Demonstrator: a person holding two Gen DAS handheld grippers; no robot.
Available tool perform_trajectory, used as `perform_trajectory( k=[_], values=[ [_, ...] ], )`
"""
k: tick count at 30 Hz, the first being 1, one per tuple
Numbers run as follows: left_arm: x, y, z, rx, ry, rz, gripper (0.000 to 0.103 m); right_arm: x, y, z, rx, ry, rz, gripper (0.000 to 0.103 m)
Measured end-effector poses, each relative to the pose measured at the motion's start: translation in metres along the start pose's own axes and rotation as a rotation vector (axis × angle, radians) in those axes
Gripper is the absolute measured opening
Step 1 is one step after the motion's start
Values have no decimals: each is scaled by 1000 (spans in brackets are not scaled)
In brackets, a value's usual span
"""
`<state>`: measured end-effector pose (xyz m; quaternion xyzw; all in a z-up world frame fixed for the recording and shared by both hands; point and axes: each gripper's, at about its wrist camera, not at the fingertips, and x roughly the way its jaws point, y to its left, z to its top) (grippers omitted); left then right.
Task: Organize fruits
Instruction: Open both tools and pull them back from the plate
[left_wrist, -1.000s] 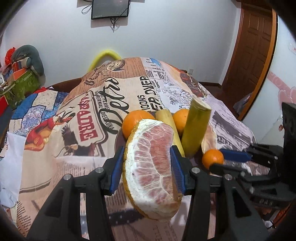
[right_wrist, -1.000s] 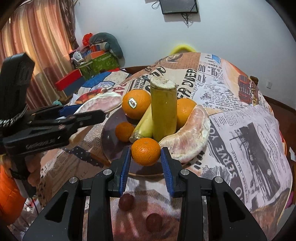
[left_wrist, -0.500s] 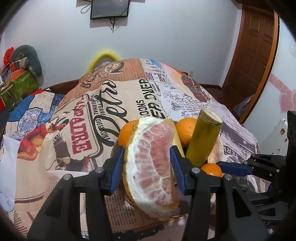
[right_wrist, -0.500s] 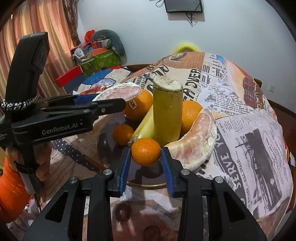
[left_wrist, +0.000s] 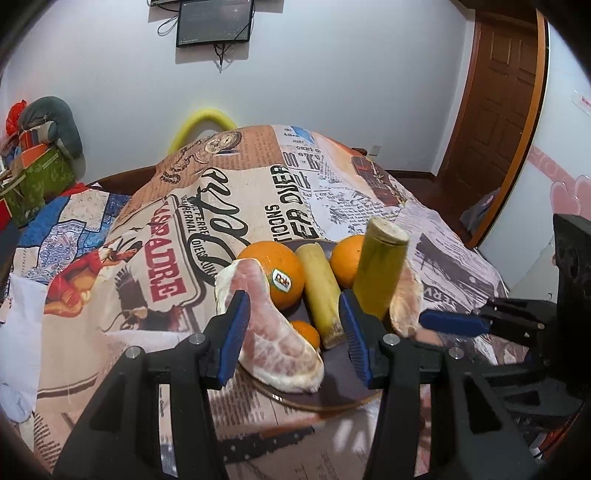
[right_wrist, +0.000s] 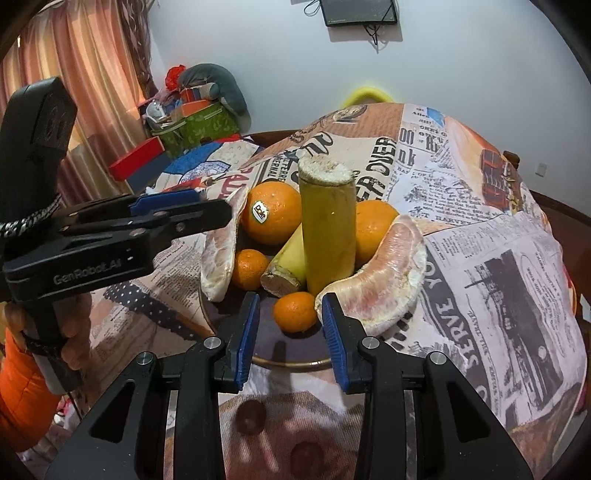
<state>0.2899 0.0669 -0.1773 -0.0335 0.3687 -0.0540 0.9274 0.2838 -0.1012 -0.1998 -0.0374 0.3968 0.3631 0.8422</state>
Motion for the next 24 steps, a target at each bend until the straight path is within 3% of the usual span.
perform_trajectory(
  k=[15, 24],
  values=[
    [-52, -23, -32, 23, 38, -3, 50, -55, -5, -17, 12, -50, -89, 32],
    [-53, -41, -55, 12, 115, -39, 50, -69, -9, -40, 47, -38, -123, 35]
  ],
)
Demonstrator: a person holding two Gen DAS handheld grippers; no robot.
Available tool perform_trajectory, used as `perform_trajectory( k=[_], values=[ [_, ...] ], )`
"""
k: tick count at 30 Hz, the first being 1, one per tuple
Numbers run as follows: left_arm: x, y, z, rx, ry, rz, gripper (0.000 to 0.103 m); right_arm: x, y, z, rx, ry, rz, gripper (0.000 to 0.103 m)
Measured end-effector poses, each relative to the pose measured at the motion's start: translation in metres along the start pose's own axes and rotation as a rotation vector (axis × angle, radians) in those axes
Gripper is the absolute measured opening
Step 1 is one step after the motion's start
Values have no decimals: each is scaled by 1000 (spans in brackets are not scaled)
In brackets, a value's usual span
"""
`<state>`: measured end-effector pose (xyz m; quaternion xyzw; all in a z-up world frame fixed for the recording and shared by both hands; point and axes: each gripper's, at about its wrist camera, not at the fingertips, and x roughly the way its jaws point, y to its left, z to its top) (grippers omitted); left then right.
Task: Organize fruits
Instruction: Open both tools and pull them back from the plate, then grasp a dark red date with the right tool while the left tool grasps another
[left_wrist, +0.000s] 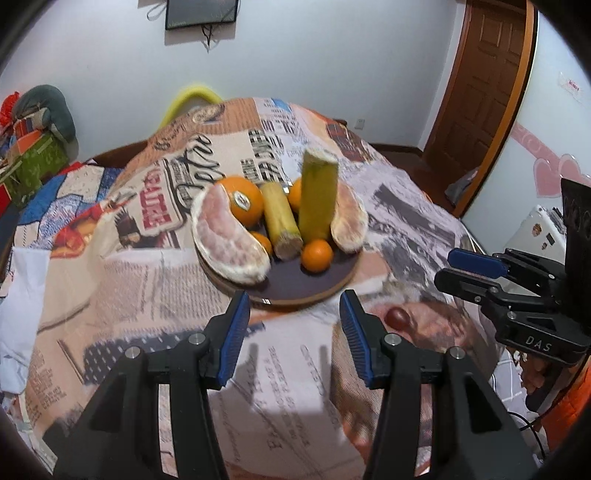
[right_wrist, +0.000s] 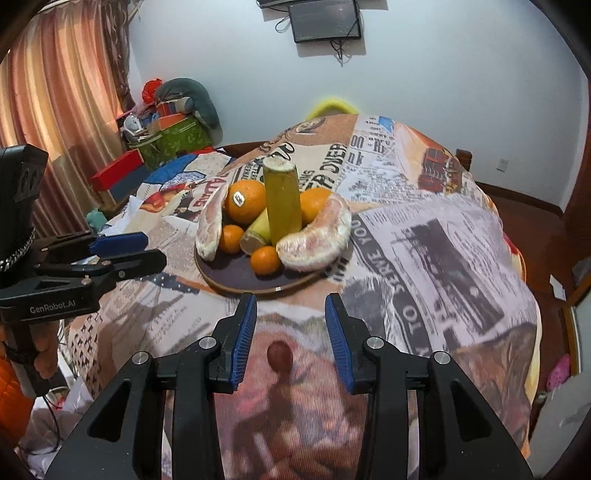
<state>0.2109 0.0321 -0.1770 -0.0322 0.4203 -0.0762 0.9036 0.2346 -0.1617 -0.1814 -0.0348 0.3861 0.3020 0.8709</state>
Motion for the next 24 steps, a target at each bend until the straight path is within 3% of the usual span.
perform_trajectory(
  k=[12, 19, 21, 24],
  values=[
    [34, -16, -23, 13, 114, -27, 50, 26, -4, -31, 26, 89, 0, 35],
    [48, -25, -27, 27, 140, -65, 50, 42, 3, -40, 15, 126, 49, 35],
    [50, -27, -27, 34, 145, -74, 50, 44, 6, -40, -3, 122, 41, 33],
    [55, -33, -28, 56, 153, -87, 50, 45, 9, -40, -27, 121, 31, 20]
  ],
)
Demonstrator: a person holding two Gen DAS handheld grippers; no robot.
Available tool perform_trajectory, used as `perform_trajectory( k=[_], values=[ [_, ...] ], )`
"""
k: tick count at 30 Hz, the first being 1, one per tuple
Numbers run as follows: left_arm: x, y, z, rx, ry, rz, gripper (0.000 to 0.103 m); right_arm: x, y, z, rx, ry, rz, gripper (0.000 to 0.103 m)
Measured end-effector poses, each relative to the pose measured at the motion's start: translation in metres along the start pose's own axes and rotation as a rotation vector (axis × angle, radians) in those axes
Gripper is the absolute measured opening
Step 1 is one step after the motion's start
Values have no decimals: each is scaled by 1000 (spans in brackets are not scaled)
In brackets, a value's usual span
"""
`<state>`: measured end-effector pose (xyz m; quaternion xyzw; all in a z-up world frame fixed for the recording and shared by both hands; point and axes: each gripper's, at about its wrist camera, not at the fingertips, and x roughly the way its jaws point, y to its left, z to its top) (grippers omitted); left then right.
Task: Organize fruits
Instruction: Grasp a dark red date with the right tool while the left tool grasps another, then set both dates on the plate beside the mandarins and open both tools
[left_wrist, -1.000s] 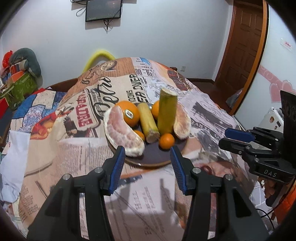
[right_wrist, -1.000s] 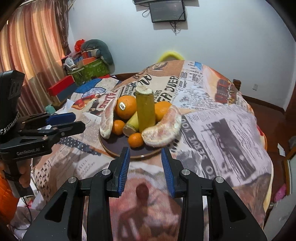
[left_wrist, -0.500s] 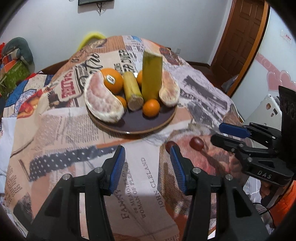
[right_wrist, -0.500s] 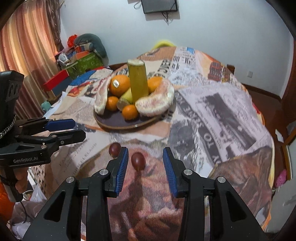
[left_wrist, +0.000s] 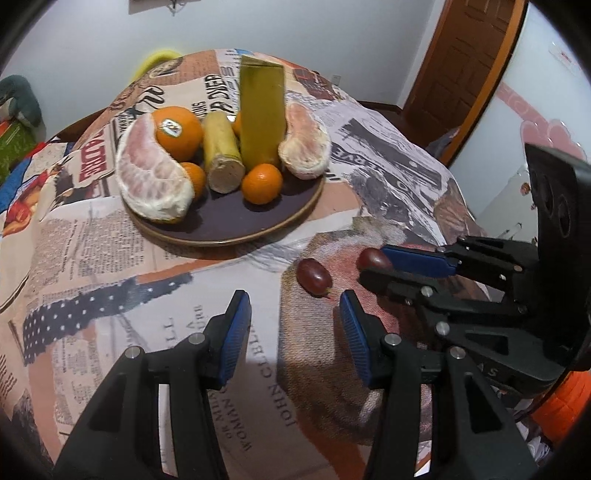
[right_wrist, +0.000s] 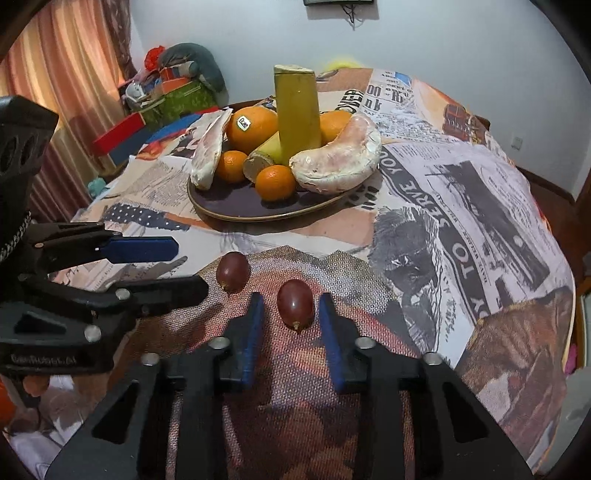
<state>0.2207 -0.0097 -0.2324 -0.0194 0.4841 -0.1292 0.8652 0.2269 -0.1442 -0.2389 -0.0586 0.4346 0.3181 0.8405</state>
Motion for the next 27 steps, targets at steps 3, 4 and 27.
perform_trajectory(
  k=[3, 4, 27],
  values=[
    [5, -4, 0, 8, 7, -10, 50, -2, -3, 0, 5, -2, 9, 17],
    [7, -5, 1, 11, 8, -11, 49, -2, -4, 1, 10, -5, 9, 17],
    [-17, 12, 20, -30, -92, 45, 19, -24, -13, 26, 42, -110, 2, 17]
  ],
)
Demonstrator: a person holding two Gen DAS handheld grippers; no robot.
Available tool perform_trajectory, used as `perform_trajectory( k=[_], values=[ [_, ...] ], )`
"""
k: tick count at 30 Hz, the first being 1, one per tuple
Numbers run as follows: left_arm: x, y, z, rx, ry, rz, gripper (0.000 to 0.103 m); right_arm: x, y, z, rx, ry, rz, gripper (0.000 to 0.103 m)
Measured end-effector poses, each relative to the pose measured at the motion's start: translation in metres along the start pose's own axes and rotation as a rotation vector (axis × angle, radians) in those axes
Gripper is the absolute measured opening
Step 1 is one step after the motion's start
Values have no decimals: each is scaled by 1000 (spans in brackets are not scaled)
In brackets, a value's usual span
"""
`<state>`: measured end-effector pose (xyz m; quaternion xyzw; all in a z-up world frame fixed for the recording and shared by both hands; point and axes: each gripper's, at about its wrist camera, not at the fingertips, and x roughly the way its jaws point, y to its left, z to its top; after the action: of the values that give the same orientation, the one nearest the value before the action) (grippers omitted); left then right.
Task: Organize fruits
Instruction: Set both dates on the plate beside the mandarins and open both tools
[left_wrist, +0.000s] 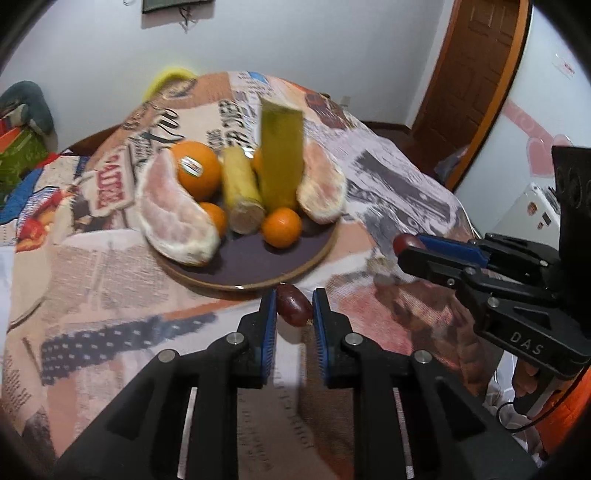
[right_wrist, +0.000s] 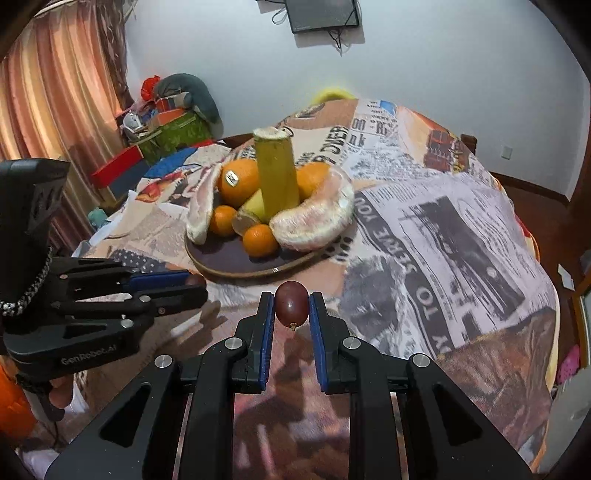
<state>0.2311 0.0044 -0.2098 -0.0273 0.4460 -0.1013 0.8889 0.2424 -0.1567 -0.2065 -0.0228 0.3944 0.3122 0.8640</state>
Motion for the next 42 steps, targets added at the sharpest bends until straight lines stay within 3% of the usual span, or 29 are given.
perform_trajectory(
  k=[13, 37, 42],
  values=[
    [-6, 31, 15, -46, -59, 49, 19, 31, 17, 22, -8, 8, 21, 17],
    [36, 34, 22, -48, -2, 31, 21, 59, 14, 24, 9, 76, 43, 18],
    [34, 33, 20, -52, 1, 24, 28, 59, 11, 25, 19, 75, 50, 26]
  ],
)
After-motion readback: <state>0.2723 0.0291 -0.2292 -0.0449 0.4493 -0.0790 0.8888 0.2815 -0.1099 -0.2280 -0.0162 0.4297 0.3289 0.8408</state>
